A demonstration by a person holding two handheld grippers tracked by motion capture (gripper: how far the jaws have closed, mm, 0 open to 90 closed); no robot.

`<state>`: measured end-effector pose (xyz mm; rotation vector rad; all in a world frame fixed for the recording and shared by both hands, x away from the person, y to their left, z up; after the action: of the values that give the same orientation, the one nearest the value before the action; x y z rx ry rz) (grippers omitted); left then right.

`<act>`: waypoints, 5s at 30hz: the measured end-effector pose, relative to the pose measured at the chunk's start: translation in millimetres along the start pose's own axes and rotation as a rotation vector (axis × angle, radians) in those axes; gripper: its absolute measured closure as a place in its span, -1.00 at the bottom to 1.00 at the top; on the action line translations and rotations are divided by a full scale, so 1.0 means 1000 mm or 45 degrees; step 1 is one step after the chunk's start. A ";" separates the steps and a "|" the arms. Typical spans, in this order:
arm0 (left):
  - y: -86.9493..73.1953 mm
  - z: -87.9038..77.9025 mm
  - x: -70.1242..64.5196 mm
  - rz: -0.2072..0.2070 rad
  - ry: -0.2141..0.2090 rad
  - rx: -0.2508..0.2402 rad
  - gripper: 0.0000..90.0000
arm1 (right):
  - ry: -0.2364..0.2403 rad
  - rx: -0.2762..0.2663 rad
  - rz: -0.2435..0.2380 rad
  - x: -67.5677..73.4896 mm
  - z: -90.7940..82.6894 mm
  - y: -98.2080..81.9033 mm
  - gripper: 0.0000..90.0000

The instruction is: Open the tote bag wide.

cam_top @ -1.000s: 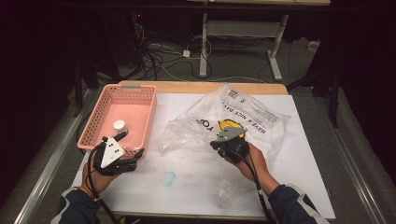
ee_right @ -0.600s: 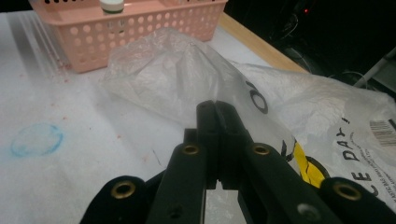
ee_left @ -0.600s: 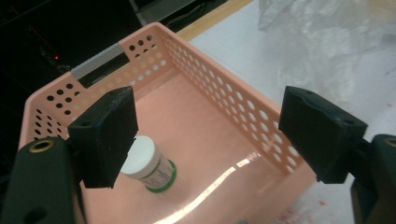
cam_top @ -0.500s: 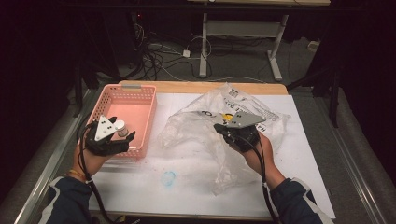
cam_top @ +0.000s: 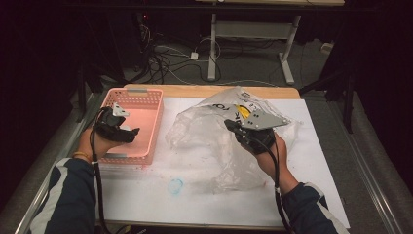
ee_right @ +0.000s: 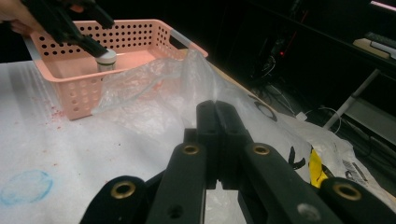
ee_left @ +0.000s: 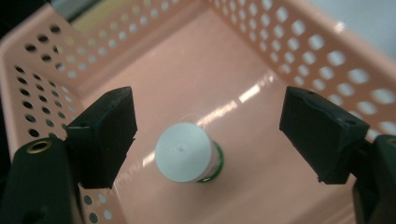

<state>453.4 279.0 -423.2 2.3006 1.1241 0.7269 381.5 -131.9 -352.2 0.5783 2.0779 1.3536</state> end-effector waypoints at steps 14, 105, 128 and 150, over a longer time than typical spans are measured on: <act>-0.011 0.049 0.024 -0.039 -0.151 0.315 -0.08 | 0.008 -0.011 0.027 -0.009 -0.003 -0.006 1.00; 0.101 0.078 -0.221 0.248 -0.429 -0.610 -0.14 | 0.025 -0.045 0.112 -0.009 0.013 0.011 1.00; 0.033 -0.057 -0.155 0.301 -0.122 -0.755 -0.39 | -0.006 0.014 0.137 -0.025 -0.001 -0.009 1.00; 0.066 0.004 -0.150 0.034 -0.320 -0.469 -0.30 | -0.111 -0.001 0.205 -0.062 -0.036 -0.023 1.00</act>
<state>415.1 119.4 -422.9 2.0279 0.7743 0.5791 401.4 -204.2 -347.5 0.8046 1.9965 1.3916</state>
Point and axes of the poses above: each handheld gripper's, and its own axes: z roughly forward along the jaws, y roughly out of its top, x roughly to its left, the point moved 2 cm from there along z, roughly forward along the jaws, and after that the axes turned 4 degrees about -x, right-handed, at the moved point
